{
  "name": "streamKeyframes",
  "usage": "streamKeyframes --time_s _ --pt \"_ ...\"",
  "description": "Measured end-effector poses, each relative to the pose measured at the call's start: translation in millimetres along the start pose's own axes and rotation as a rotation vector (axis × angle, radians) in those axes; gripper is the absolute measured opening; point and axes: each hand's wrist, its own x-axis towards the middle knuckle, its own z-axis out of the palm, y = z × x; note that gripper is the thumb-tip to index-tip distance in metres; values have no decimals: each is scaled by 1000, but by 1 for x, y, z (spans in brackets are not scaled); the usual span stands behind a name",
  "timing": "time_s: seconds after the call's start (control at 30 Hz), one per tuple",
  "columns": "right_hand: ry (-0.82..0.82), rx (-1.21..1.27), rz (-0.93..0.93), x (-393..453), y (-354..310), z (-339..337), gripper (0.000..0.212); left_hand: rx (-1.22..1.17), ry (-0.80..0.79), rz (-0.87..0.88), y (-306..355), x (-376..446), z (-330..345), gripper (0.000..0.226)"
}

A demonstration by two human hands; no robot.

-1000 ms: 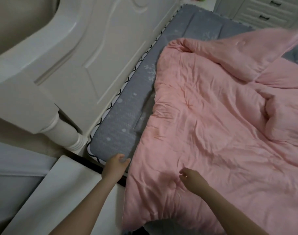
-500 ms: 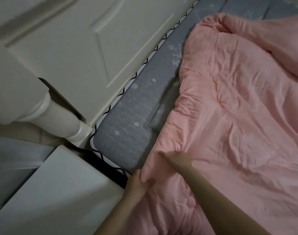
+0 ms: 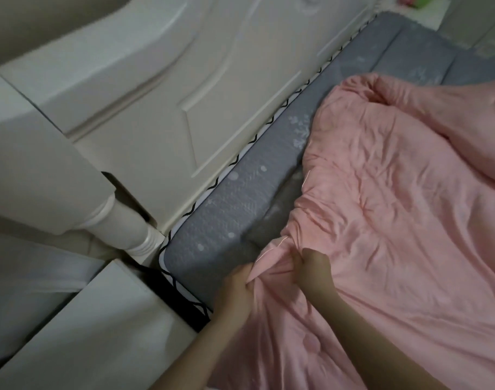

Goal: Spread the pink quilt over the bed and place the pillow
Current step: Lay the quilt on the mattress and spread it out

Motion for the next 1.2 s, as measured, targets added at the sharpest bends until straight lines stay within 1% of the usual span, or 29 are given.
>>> streamKeyframes --time_s 0.17,0.27,0.37,0.43,0.5,0.57,0.63,0.7,0.77,0.83,0.9,0.93,0.97,1.03,1.1,1.2 --pt "176 185 -93 20 -47 -97 48 73 163 159 103 14 -53 21" --pt "245 207 -169 29 -83 -146 48 85 237 201 150 20 -88 21" --pt "277 183 -269 32 -130 -180 49 139 272 214 180 23 -131 17" --pt "295 96 -377 33 -168 -200 49 195 294 231 190 22 -161 12" --pt "320 41 -485 37 -211 -212 53 189 349 245 194 24 -196 10" --pt "314 20 -531 40 -249 -217 52 176 413 234 195 27 -225 11" --pt "299 14 -585 47 -288 -205 44 228 493 209 183 35 -248 13" --pt "236 -27 -570 52 -303 -180 38 248 535 163 162 40 -250 23" --pt "140 -54 -515 66 -297 -137 37 274 499 112 123 44 -227 39" --pt "28 -74 -448 81 -271 -96 35 334 433 87 79 42 -191 56" --pt "-109 -37 -385 91 -237 -59 34 458 417 164 33 38 -155 65" --pt "-204 15 -366 95 -221 -44 33 511 410 202 12 37 -141 67" --pt "-286 58 -359 97 -205 -29 33 541 368 201 -6 34 -131 68" --pt "-406 37 -329 98 -170 -3 35 528 246 111 -37 29 -112 62" --pt "-448 -58 -295 97 -136 13 36 522 217 70 -59 23 -100 56" --pt "-431 -100 -226 87 -90 21 35 561 231 29 -81 14 -84 55"
